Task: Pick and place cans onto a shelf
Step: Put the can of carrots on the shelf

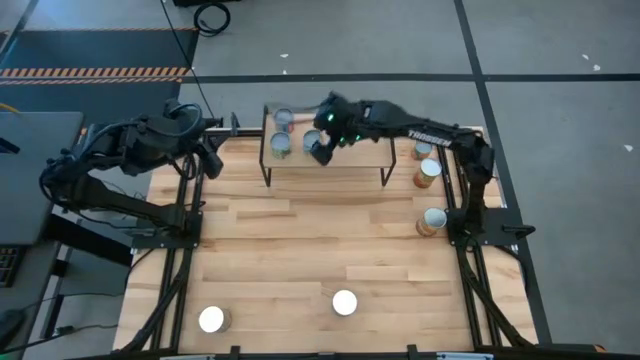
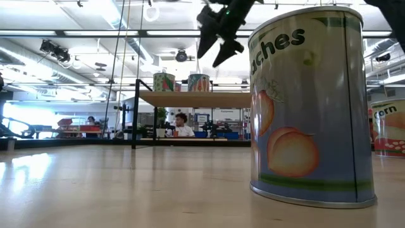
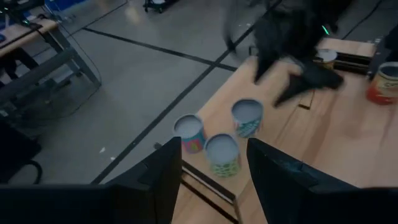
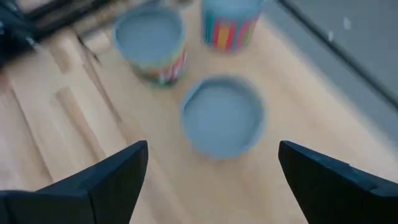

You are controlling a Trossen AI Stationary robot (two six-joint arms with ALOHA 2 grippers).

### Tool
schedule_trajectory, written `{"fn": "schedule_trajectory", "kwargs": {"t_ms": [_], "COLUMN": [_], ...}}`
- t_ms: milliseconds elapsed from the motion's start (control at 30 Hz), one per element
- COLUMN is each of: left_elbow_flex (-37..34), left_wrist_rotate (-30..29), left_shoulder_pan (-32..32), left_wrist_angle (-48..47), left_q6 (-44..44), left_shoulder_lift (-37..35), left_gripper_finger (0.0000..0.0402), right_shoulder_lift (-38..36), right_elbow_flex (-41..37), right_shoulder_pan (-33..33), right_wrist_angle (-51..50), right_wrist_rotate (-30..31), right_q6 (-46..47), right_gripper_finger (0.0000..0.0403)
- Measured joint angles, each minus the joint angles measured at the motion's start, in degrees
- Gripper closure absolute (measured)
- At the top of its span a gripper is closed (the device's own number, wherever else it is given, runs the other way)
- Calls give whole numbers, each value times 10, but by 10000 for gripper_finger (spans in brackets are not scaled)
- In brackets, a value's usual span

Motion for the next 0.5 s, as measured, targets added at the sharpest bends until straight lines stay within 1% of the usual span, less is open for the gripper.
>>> {"fn": "schedule_trajectory", "kwargs": {"t_ms": [133,267,400,500], "left_elbow_flex": [0,0,0,0], "left_wrist_rotate": [3,31,34,34], "left_shoulder_pan": [7,7,7,7], "left_wrist_angle": [-1,2,7,22], "left_q6": [36,63,77,88], "left_shoulder_lift": [-5,-9,-8,-8], "left_gripper_finger": [214,214,214,214], "right_shoulder_lift": [35,49,53,52], "right_elbow_flex": [-2,-1,-2,-1], "right_shoulder_pan": [20,25,18,5], "right_wrist_angle": [-17,-6,1,25], "right_wrist_rotate": [32,75,107,121], "right_q6": [82,145,173,171], "right_gripper_finger": [35,35,39,46]}}
